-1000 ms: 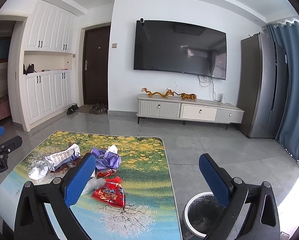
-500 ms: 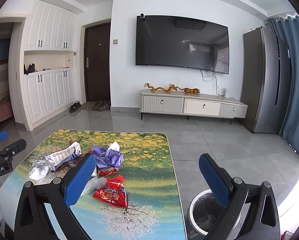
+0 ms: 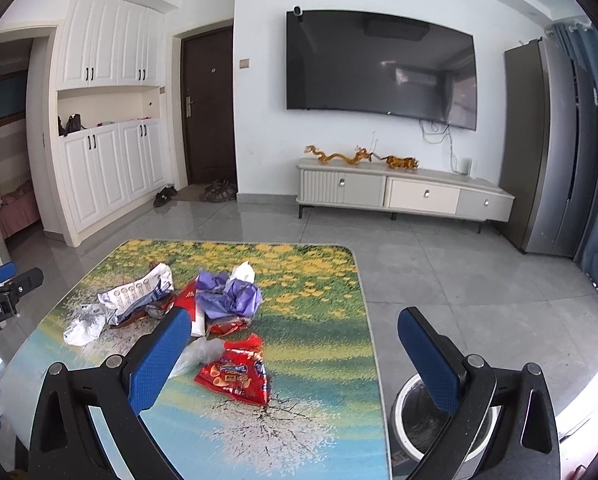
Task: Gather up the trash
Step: 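Grasp the white printed wrapper with left tool while right tool grasps red chip bag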
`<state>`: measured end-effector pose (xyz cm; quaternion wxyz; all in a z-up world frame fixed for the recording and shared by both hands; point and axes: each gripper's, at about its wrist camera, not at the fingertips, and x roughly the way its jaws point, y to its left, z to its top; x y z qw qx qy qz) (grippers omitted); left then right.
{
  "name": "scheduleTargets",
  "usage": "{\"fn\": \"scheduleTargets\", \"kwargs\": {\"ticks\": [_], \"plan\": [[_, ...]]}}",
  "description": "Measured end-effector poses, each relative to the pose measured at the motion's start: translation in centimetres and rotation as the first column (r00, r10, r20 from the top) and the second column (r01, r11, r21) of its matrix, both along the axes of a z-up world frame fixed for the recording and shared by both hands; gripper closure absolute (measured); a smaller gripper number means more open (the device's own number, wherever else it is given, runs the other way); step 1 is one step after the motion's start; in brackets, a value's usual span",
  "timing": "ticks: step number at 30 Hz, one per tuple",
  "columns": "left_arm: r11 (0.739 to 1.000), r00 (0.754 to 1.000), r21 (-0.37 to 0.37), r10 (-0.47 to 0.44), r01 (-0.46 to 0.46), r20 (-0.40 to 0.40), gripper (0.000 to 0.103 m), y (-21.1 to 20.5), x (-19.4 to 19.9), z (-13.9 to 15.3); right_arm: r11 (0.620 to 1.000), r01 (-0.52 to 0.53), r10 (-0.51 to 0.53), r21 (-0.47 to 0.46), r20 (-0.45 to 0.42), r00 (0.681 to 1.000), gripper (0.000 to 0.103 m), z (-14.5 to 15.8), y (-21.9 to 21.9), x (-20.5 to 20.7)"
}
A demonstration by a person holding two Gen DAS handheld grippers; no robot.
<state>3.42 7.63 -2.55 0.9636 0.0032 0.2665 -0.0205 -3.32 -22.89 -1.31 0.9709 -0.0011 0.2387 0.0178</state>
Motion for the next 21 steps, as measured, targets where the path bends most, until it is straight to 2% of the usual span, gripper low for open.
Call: {"fn": "scheduleTargets", "kwargs": {"ticks": [4, 8, 14, 18, 21], "plan": [[0.999, 0.998, 0.011, -0.037, 0.037, -0.050, 0.017, 0.7, 0.7, -1.5, 0.999, -0.038, 0.039, 0.024, -0.059, 0.997, 0.000, -1.3, 0.2, 1.2], [0.992, 0.988, 0.018, -0.125, 0.127, -0.096, 0.017, -0.1, 2.0, -2.3, 0.995, -0.084, 0.090, 0.050, -0.133, 0.987, 0.002, -3.0, 0.7, 2.7], [0.953, 0.954, 0.120, -0.259, 0.278, -0.152, 0.017, -3.4, 5.3, -3.0, 0.987, -0.132, 0.149, 0.091, -0.216, 0.965, 0.010, -5.4, 1.0, 4.4], [0.932, 0.940, 0.184, -0.276, 0.312, -0.199, 0.017, -5.4, 8.0, -3.9, 0.981, -0.159, 0.183, 0.109, -0.265, 0.947, 0.013, -7.0, 1.2, 5.6], [0.930, 0.933, 0.179, -0.276, 0.320, -0.231, 0.017, -6.2, 10.4, -4.3, 0.977, -0.171, 0.200, 0.125, -0.287, 0.937, 0.014, -7.8, 1.2, 6.4]]}}
